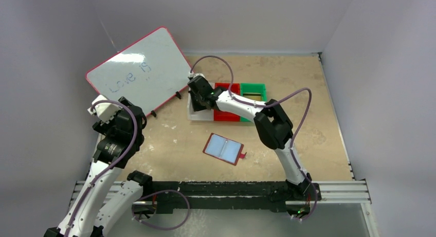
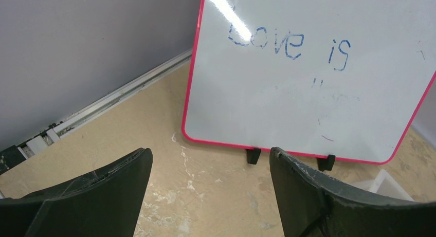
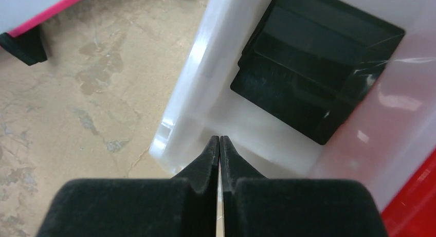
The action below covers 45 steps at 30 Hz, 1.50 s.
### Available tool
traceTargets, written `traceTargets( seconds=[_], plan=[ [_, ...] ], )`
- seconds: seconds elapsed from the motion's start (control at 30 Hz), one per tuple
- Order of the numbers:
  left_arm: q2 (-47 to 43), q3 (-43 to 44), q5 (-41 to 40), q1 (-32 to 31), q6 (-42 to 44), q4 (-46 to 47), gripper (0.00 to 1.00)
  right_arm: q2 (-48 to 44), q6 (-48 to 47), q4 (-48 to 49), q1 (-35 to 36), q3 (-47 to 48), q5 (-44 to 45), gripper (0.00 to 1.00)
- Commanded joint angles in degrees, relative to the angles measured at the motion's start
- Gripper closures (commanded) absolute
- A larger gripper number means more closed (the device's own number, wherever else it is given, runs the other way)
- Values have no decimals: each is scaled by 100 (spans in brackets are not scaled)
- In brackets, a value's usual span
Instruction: Take the credit cards out of the card holder
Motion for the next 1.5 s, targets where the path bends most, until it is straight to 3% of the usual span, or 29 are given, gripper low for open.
traceTargets(
  seconds=[0.0, 0.13, 0.5, 0.8, 1.27, 1.47],
  plan=[
    [-34, 61, -90, 33, 15, 110, 16, 133, 224, -146, 12, 356, 108, 100],
    [-19, 56, -99, 36, 21, 123, 16, 254, 255, -178, 8, 339, -95, 100],
    [57, 46, -22, 30, 43, 144, 16, 783, 102, -307, 3, 705, 968, 100],
    [67, 47, 0, 39, 21, 138, 16, 720, -47, 369, -20, 223, 1891, 99],
    [35, 50, 73, 35, 15, 116, 17, 724, -231, 313, -108, 78, 2880, 97],
    [-1, 49, 64, 32, -14, 86, 17, 952, -413, 262, -150, 297, 2701, 96]
  ],
)
